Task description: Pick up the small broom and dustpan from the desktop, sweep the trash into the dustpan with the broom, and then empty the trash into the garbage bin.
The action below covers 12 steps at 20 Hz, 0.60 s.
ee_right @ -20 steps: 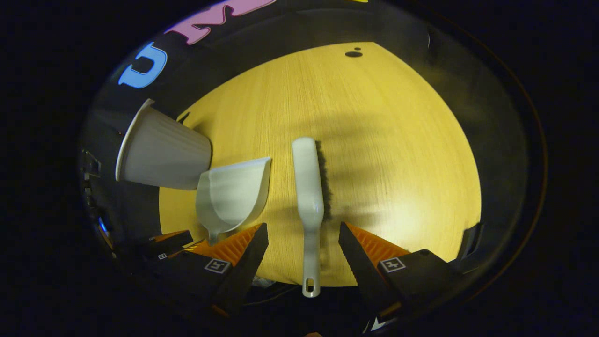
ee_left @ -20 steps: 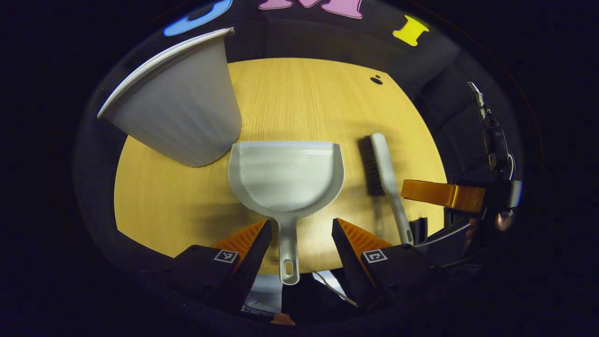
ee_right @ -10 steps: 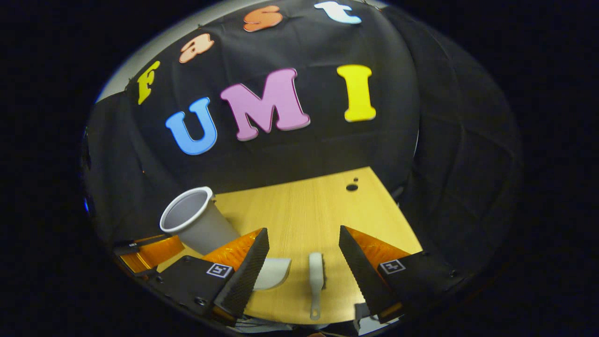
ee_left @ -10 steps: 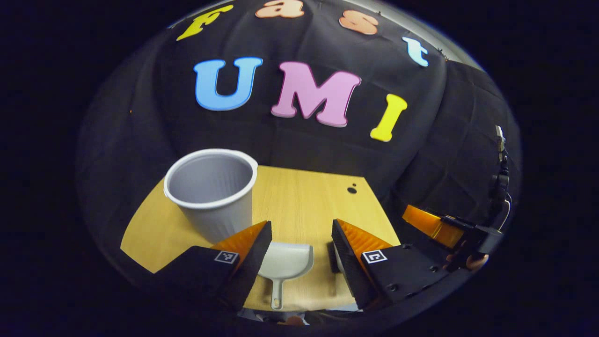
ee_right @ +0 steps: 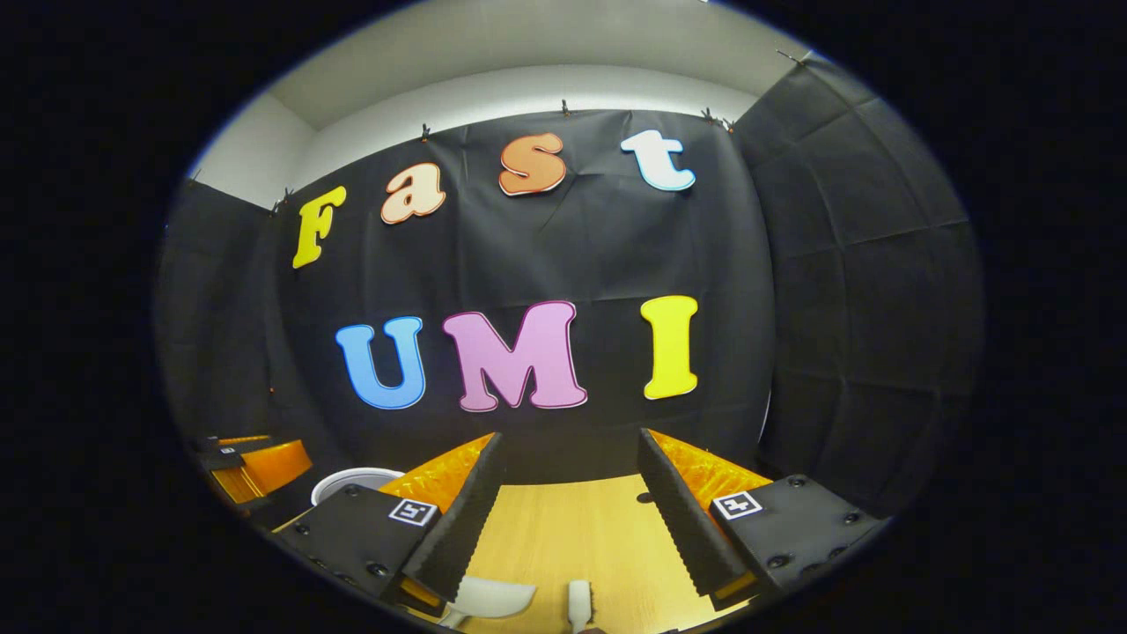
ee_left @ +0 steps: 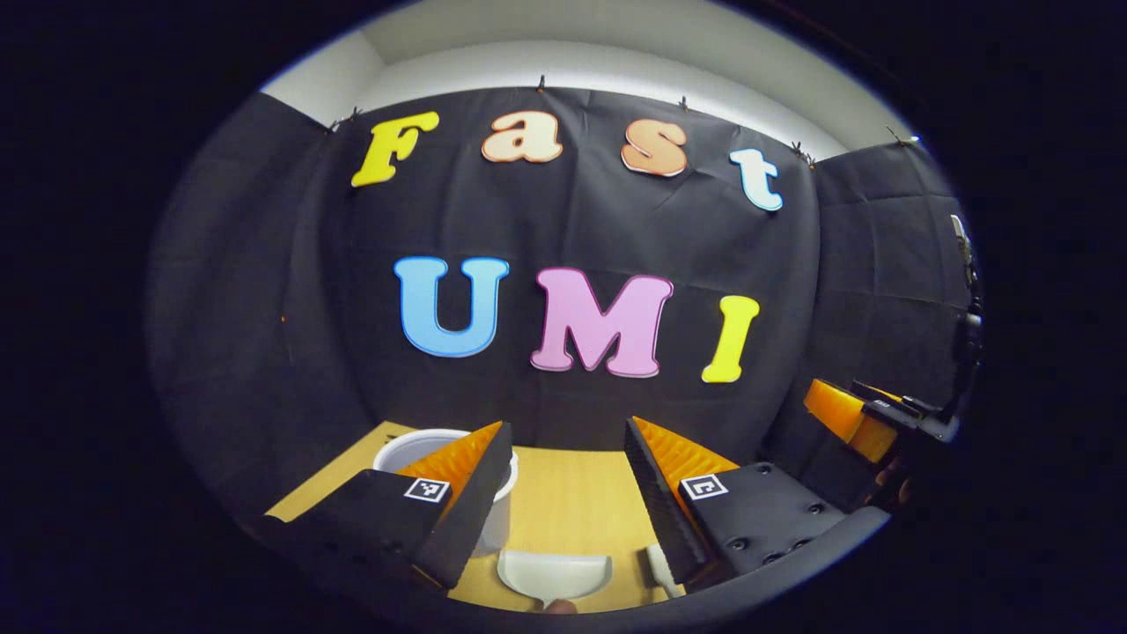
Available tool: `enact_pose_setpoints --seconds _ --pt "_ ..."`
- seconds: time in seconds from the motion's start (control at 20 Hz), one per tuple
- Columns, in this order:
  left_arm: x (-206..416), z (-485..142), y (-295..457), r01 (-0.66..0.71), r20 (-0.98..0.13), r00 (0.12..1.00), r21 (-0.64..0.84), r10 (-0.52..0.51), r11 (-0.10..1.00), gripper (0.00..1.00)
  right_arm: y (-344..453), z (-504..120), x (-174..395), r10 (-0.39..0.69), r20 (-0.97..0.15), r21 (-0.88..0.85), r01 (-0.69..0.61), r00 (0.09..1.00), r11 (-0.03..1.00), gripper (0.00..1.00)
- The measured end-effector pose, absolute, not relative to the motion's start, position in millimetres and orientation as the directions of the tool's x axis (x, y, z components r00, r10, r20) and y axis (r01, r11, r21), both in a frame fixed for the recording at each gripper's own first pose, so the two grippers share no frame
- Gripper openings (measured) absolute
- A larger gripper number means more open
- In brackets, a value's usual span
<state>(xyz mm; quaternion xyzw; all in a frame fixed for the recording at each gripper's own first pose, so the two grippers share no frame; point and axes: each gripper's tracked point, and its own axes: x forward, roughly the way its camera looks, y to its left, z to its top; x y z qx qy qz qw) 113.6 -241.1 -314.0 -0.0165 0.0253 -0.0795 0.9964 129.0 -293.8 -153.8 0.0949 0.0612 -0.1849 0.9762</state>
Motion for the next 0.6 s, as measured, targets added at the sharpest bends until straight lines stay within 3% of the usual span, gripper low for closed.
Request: enact_pose_setpoints --seconds 0.15,0.6 --pt "99.6 -291.4 -236.2 0.176 0.077 0.982 -0.012 -0.174 0.984 0.76 -292.7 -134.0 126.2 -0.364 -0.062 0.136 0.369 0.929 0.919 0.97" --pt "112.6 -310.4 -242.4 0.207 0.017 0.978 -0.046 -0.206 0.977 0.76 -280.8 -140.5 115.5 -0.378 -0.075 0.108 0.384 0.923 0.917 0.97"
